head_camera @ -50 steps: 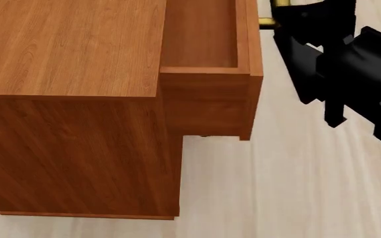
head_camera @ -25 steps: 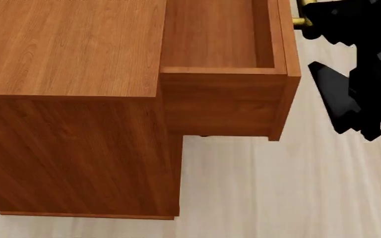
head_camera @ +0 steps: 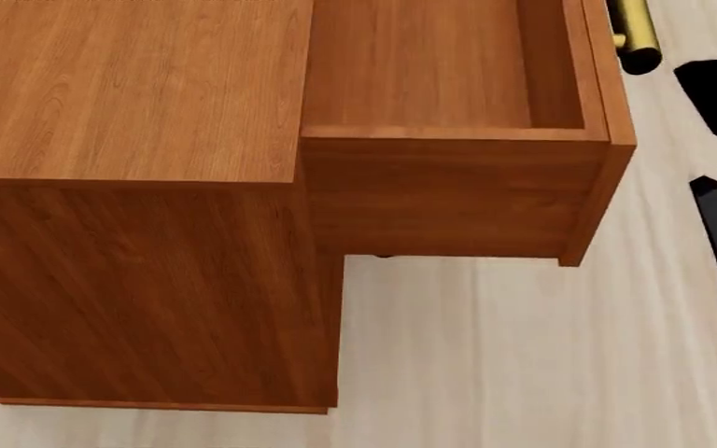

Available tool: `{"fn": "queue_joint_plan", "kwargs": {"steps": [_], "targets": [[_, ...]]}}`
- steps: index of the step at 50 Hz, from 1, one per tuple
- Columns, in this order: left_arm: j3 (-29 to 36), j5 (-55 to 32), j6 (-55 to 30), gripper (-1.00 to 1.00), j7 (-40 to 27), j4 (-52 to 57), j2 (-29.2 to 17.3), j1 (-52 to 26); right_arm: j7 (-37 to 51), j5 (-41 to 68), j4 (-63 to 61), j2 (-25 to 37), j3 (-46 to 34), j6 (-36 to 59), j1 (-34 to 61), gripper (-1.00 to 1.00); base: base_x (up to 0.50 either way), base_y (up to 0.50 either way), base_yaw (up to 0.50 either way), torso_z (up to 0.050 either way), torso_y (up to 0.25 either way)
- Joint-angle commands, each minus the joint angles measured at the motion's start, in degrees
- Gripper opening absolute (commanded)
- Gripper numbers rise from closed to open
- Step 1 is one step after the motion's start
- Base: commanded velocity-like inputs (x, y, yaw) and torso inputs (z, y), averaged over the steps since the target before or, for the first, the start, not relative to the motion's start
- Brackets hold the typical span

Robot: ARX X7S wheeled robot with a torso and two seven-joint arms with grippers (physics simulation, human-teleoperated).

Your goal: Close the bottom drawer of the cabinet and open the top drawer.

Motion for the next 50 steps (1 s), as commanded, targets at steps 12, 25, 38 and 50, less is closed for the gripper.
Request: {"fn": "queue_joint_plan", "kwargs": {"steps": [12, 25, 38, 50], "targets": [[0.4, 0.0, -0.8, 1.00, -0.5, 0.2, -0.5, -0.3, 9.7, -3.4, -15.1, 10.1, 0.9, 2.4, 1.3, 1.00, 0.00, 0.00, 0.00, 0.000, 0.000], [0.7, 0.3, -0.6, 1.00, -0.6, 0.2, -0.7, -0.2, 17.8, 0.0, -23.9, 16.6, -7.4, 4.5, 12.9, 1.00, 0.00, 0.00, 0.00, 0.000, 0.000], [0.8, 0.1, -0.6, 1.00, -0.6, 0.1, -0.9, -0.3, 21.2, -1.3, -26.1, 16.2, -20.9, 9.2, 27.4, 1.00, 0.00, 0.00, 0.00, 0.000, 0.000], [0.8, 0.0, -0.4, 1.00, -0.6, 0.1, -1.0, -0.1, 23.5, -5.7, -26.7, 13.4, -30.8, 13.4, 37.1, 1.00, 0.00, 0.00, 0.00, 0.000, 0.000]]}}
